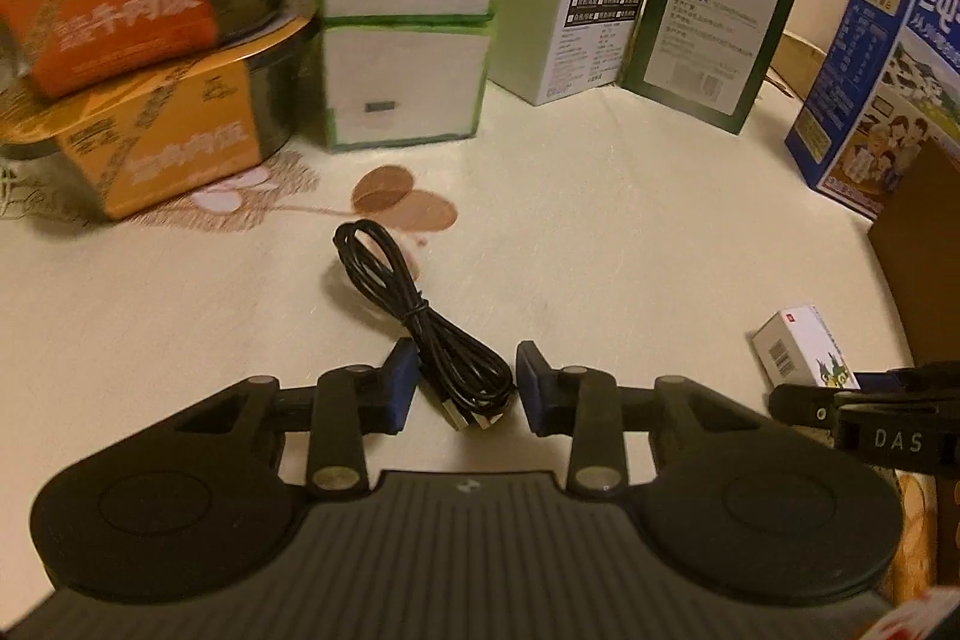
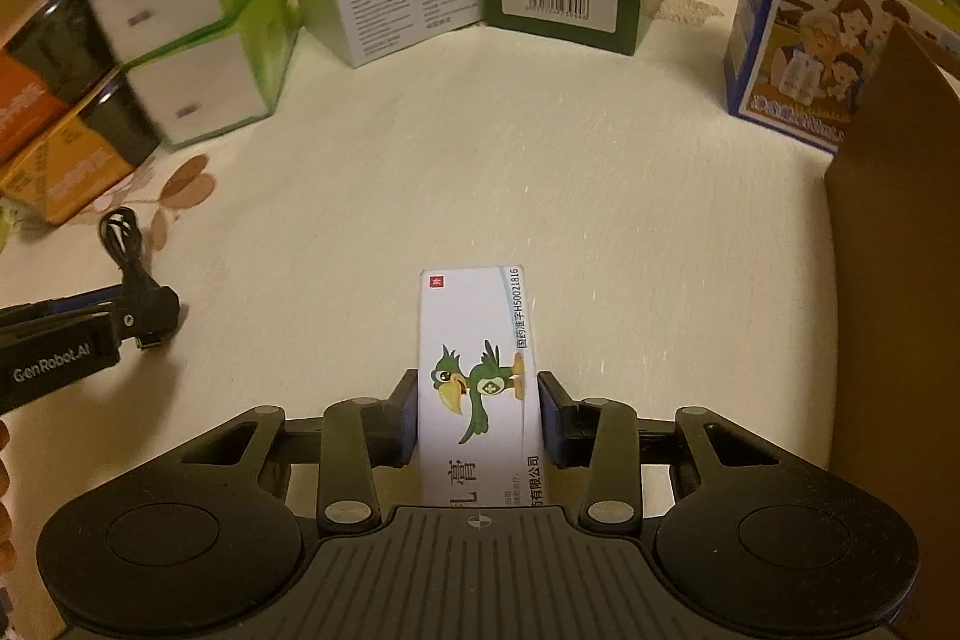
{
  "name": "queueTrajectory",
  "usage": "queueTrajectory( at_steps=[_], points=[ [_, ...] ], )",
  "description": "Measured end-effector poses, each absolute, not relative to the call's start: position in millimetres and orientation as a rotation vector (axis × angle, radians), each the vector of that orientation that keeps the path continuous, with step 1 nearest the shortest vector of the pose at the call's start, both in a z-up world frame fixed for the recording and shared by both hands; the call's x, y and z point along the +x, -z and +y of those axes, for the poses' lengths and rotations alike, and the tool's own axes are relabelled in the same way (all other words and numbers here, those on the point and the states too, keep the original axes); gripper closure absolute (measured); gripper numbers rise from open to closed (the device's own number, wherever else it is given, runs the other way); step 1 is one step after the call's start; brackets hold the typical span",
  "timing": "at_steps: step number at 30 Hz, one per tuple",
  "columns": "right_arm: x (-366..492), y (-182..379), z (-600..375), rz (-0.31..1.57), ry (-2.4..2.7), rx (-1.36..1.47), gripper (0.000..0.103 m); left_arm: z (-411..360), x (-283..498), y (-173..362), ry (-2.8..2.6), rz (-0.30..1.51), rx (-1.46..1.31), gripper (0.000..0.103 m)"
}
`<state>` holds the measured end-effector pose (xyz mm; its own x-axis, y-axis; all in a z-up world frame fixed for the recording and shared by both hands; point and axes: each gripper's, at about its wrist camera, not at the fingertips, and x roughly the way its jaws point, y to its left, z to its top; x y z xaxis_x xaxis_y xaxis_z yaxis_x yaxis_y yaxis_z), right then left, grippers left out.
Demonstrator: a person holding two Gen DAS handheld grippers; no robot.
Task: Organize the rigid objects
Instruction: 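Grasp the white ointment box with the right tool while the left tool grasps the black cable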
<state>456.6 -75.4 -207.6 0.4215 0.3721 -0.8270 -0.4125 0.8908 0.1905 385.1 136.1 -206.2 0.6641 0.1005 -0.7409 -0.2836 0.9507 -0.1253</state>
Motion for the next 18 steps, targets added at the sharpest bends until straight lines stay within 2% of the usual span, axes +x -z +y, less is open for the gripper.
queueTrajectory(
  at_steps=[2, 18],
  points=[
    [445, 206, -78, 1.026, -0.497, -0.042, 0.067, 137, 372, 204, -0.208, 0.825, -0.244, 0.076],
    [327, 194, -102, 1.075, -0.567, -0.069, 0.067, 73, 241, 190, 0.071, 0.982, -0.243, 0.076]
  ],
)
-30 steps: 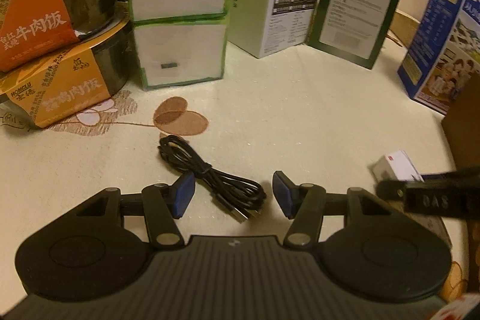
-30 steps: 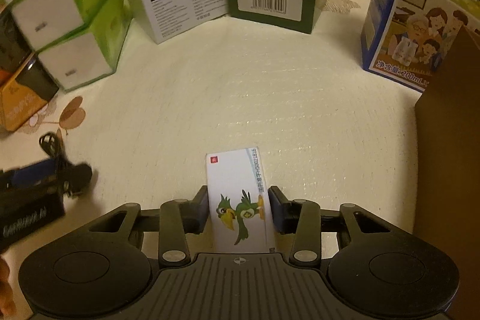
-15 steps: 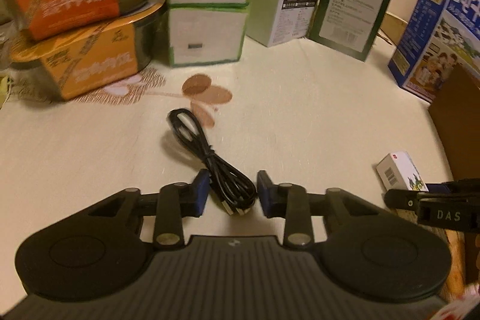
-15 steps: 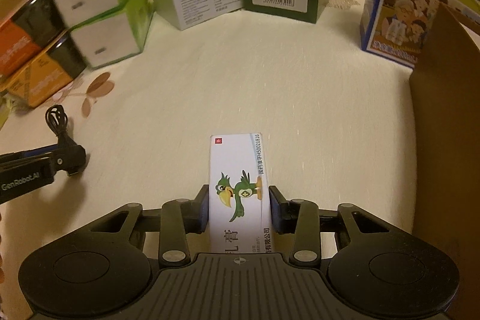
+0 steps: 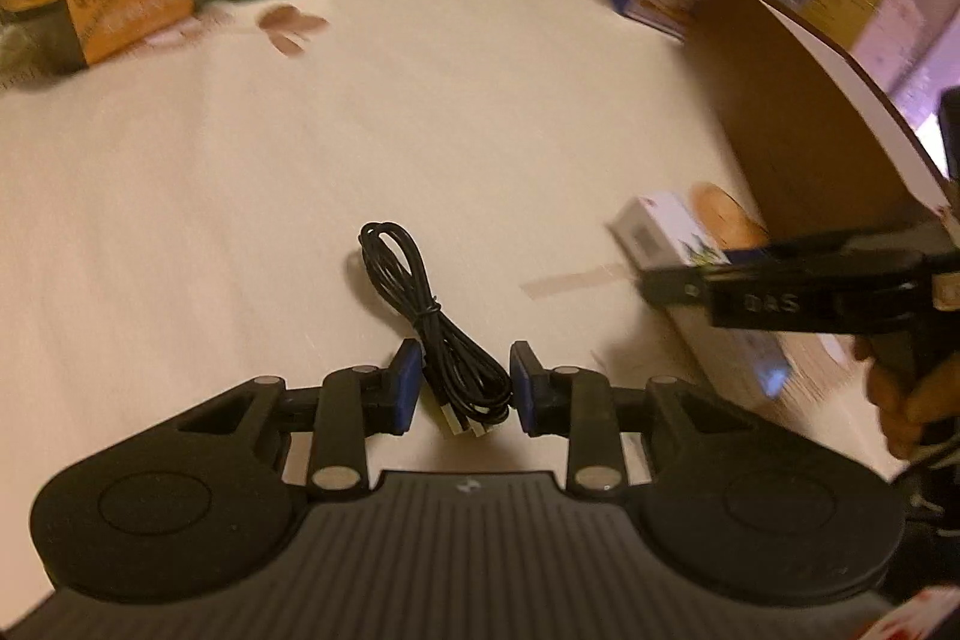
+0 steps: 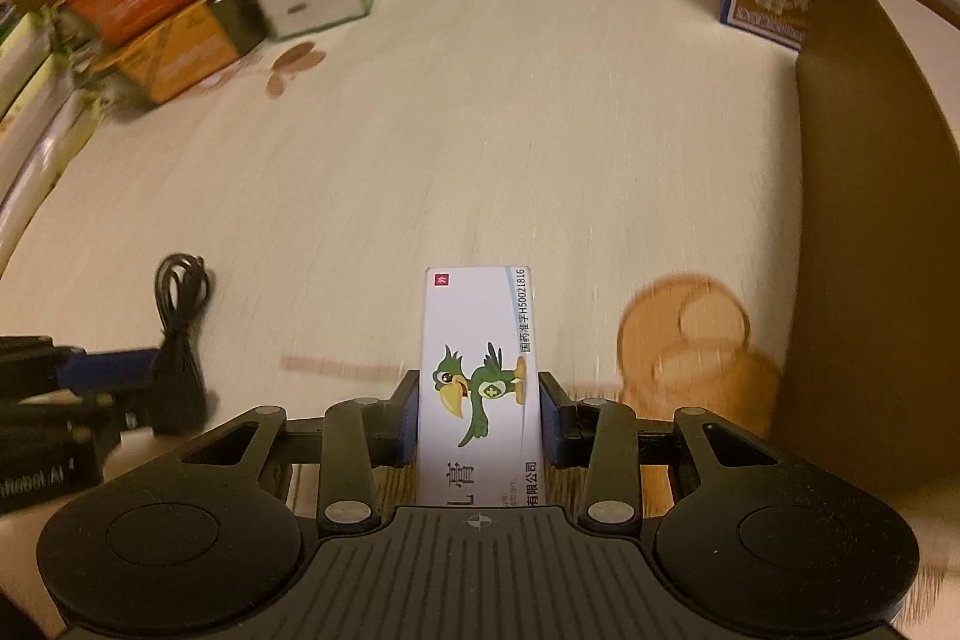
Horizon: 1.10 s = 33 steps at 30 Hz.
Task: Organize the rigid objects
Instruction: 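Grasp the white ointment box with the right tool while the left tool grasps the black cable, then lift and carry the black cable and ointment box over the brown box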
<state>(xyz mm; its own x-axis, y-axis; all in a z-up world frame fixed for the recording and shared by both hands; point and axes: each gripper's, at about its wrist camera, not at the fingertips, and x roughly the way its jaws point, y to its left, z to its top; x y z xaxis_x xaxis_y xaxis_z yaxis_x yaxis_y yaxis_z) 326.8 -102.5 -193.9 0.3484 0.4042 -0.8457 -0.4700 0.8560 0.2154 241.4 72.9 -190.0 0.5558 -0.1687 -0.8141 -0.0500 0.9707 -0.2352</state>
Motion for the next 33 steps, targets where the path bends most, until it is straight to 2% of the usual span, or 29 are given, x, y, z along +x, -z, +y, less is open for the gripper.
queueTrajectory(
  at_steps=[4, 7, 9, 12, 22, 24, 27, 28, 33],
  points=[
    [305, 192, -105, 1.064, -0.579, -0.077, 0.065, 64, 229, 192, 0.064, 1.014, -0.259, 0.075],
    [299, 191, -105, 1.06, -0.582, -0.075, 0.054, 62, 230, 191, 0.04, 1.024, -0.261, 0.066],
    [297, 190, -105, 1.062, -0.588, -0.074, 0.05, 63, 232, 188, 0.028, 1.017, -0.274, 0.056],
    [296, 190, -104, 1.061, -0.586, -0.08, 0.048, 65, 239, 188, -0.009, 1.023, -0.299, 0.054],
    [297, 191, -103, 1.05, -0.582, -0.085, 0.048, 51, 252, 195, -0.05, 1.057, -0.208, 0.073],
    [296, 192, -102, 1.045, -0.585, -0.093, 0.048, 47, 252, 195, -0.031, 1.062, -0.196, 0.084],
    [293, 192, -102, 1.034, -0.588, -0.115, 0.06, 40, 252, 194, -0.015, 1.065, -0.183, 0.086],
    [293, 192, -103, 1.033, -0.59, -0.118, 0.067, 39, 252, 194, -0.017, 1.065, -0.174, 0.086],
    [291, 190, -108, 1.046, -0.599, -0.108, 0.068, 34, 249, 192, -0.018, 1.067, -0.151, 0.087]
  ],
)
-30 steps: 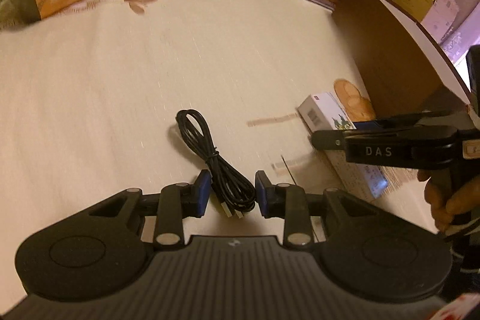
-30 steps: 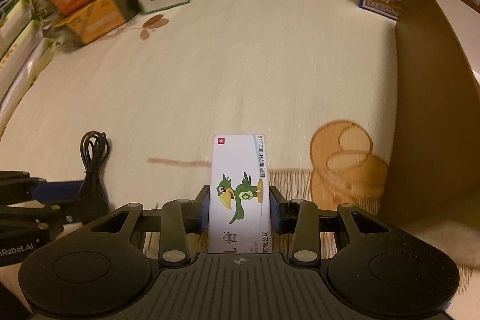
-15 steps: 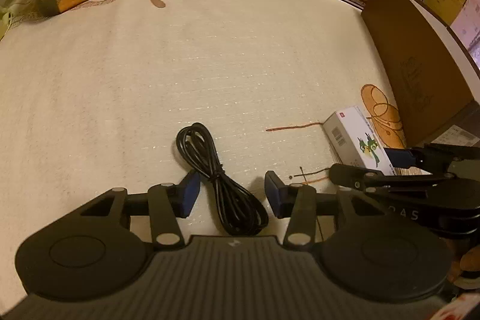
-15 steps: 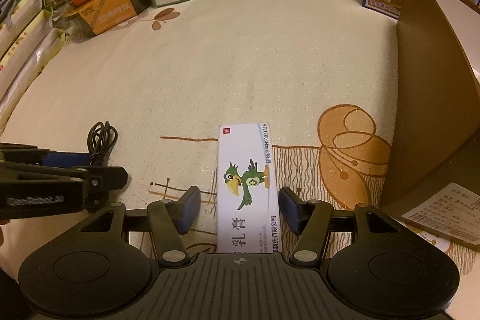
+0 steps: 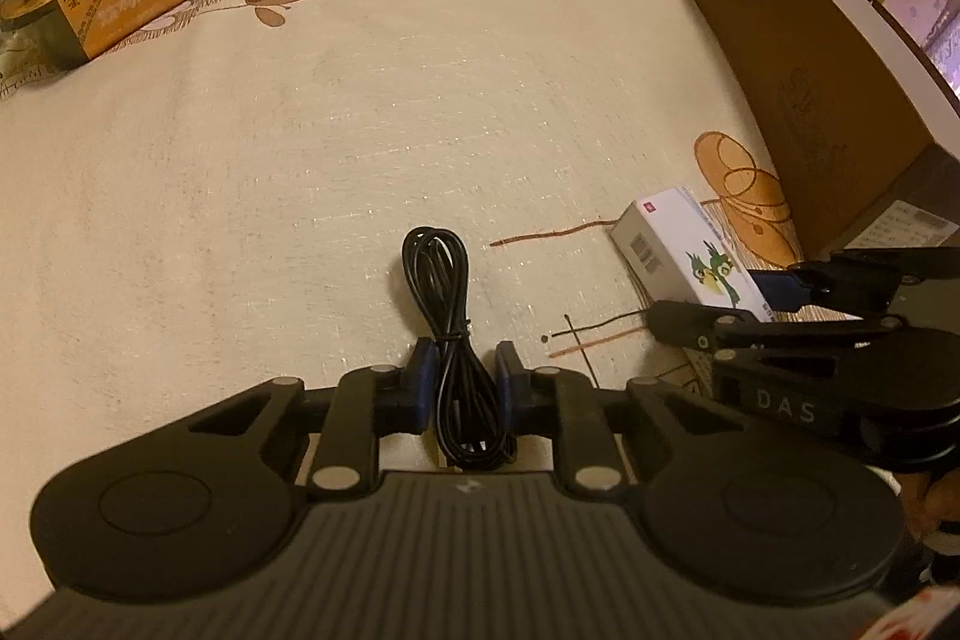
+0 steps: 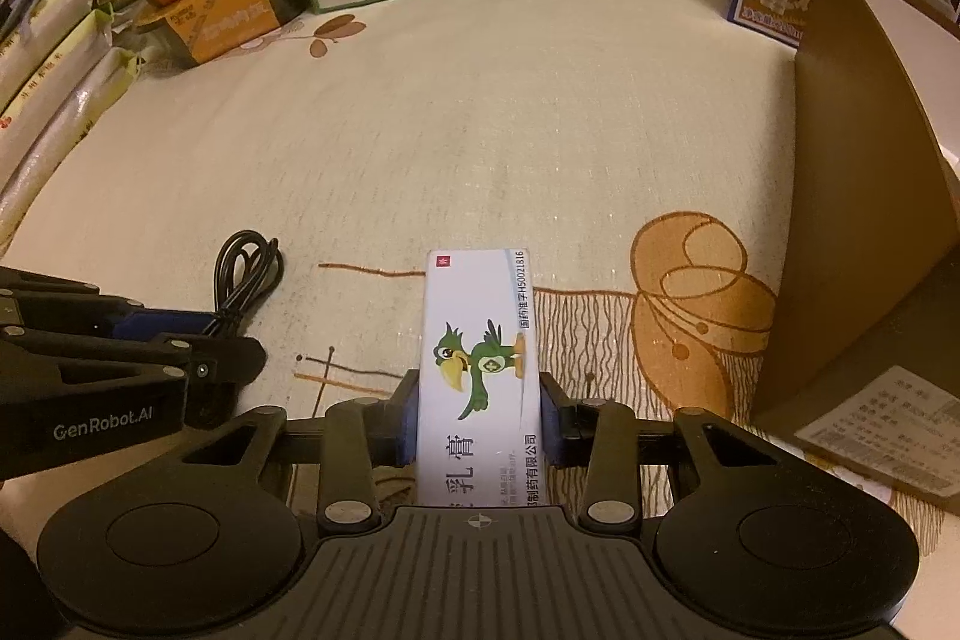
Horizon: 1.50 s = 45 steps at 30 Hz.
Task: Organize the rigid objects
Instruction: 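Lift and carry the black cable and ointment box over the brown box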
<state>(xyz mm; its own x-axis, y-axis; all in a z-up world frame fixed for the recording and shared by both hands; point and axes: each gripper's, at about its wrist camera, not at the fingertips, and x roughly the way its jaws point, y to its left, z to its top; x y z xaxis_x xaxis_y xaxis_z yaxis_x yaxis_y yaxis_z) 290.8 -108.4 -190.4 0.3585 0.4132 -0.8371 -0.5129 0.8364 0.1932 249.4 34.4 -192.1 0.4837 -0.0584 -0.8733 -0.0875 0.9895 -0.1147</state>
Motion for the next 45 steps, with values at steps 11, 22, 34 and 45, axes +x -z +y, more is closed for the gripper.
queueTrajectory(
  at_steps=[11, 22, 34, 45],
  points=[
    [277, 179, -124, 1.058, -0.606, -0.066, 0.068, 30, 239, 182, -0.013, 1.065, -0.146, 0.091],
    [261, 166, -139, 1.036, -0.597, -0.034, 0.068, 25, 221, 181, -0.009, 1.071, -0.15, 0.093],
    [258, 167, -148, 1.049, -0.576, -0.016, 0.068, 20, 231, 193, -0.01, 1.078, -0.127, 0.087],
    [258, 168, -147, 1.048, -0.586, -0.016, 0.068, 22, 227, 187, -0.017, 1.056, -0.129, 0.092]
  ],
)
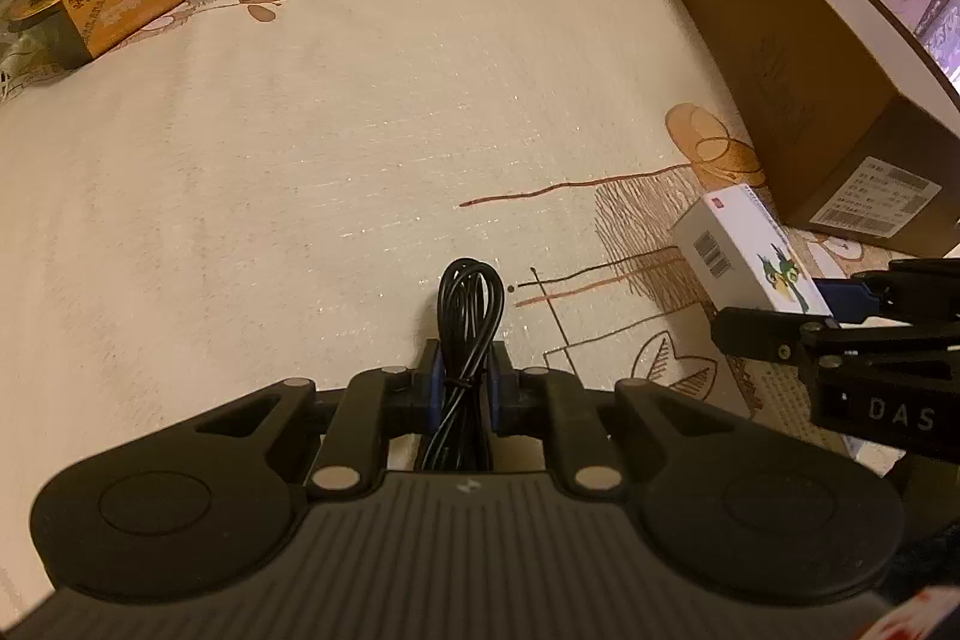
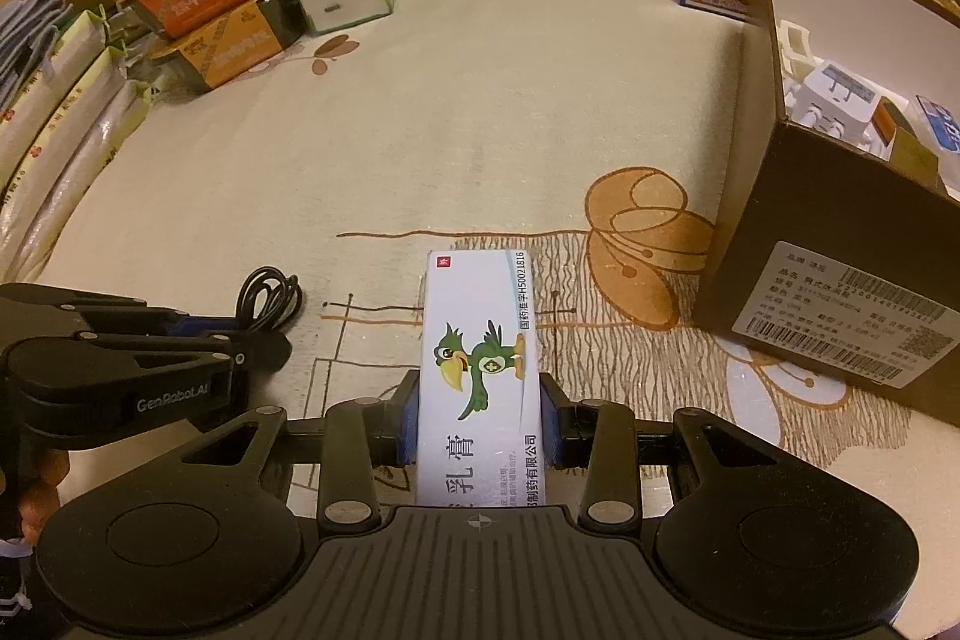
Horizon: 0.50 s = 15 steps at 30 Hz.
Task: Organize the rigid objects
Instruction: 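Lift and carry the black cable and ointment box over the brown box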
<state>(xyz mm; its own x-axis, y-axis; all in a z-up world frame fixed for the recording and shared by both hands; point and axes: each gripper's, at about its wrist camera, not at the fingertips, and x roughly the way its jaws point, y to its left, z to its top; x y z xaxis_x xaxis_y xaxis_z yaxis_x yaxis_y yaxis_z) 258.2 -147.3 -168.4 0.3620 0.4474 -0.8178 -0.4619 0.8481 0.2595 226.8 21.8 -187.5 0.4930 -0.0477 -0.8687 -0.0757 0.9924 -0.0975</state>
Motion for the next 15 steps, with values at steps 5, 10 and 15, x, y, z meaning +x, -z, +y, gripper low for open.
queueTrajectory(
  at_steps=[5, 10, 15],
  points=[
    [255, 165, -147, 1.038, -0.593, -0.014, 0.068, 24, 221, 177, -0.014, 1.03, -0.138, 0.092],
    [251, 158, -148, 1.024, -0.602, -0.009, 0.068, 26, 216, 164, -0.011, 0.994, -0.148, 0.092],
    [250, 147, -151, 1.004, -0.609, -0.004, 0.068, 20, 214, 144, 0.005, 0.949, -0.149, 0.092]
  ],
)
